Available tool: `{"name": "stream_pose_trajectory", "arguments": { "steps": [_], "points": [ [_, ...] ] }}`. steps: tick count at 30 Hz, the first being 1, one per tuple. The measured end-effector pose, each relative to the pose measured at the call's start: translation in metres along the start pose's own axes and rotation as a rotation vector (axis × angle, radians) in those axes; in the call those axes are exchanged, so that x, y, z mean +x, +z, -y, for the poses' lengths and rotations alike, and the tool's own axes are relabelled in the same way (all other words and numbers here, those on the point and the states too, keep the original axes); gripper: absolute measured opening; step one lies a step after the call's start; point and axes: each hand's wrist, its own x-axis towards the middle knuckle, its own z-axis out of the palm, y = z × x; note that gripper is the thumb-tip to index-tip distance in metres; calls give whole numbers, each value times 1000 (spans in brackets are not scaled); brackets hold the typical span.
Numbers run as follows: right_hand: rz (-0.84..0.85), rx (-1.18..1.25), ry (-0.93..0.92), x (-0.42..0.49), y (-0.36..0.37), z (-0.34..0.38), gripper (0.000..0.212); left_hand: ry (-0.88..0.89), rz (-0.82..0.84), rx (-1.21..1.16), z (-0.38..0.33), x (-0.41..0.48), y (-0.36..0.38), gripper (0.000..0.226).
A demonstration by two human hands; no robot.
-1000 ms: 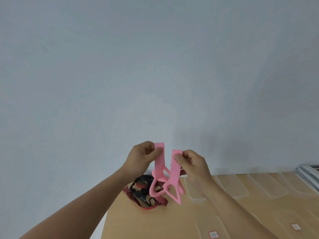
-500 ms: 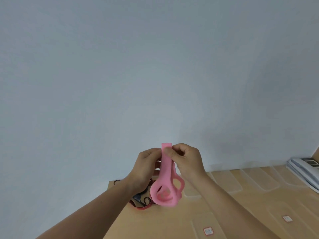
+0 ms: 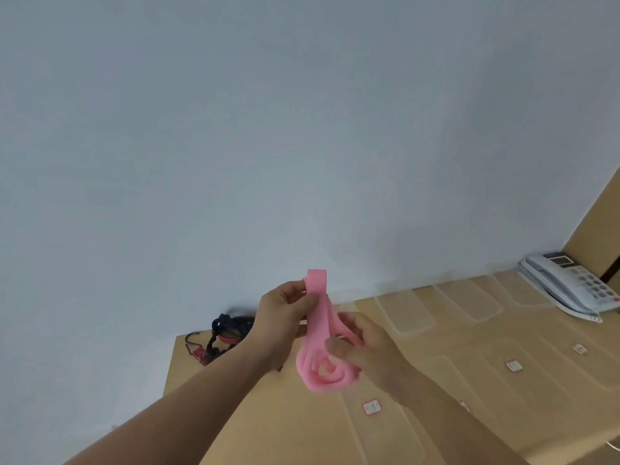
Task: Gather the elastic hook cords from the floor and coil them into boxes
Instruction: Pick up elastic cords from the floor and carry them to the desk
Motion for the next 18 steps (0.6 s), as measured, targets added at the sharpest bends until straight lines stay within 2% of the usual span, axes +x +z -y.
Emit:
{"name": "stream_pose_trajectory", "arguments": {
  "steps": [4, 8, 12, 15, 18],
  "points": [
    [-68, -34, 106, -21, -23, -41, 29, -141, -36, -60, 40, 13, 34, 16],
    [-42, 16, 261, -34, -54, -77, 31, -338, -81, -49, 96, 18, 59, 18],
    [-6, -117, 406, -39, -77, -116, 44, -533, -105, 18, 153, 17, 72, 21],
    [31, -227, 434, -32, -85, -139, 36, -605, -100, 116, 178, 25, 79, 20],
    [9, -301, 448, -18, -89, -151, 26, -600, -85, 258, 190, 41, 80, 24]
  ]
}}
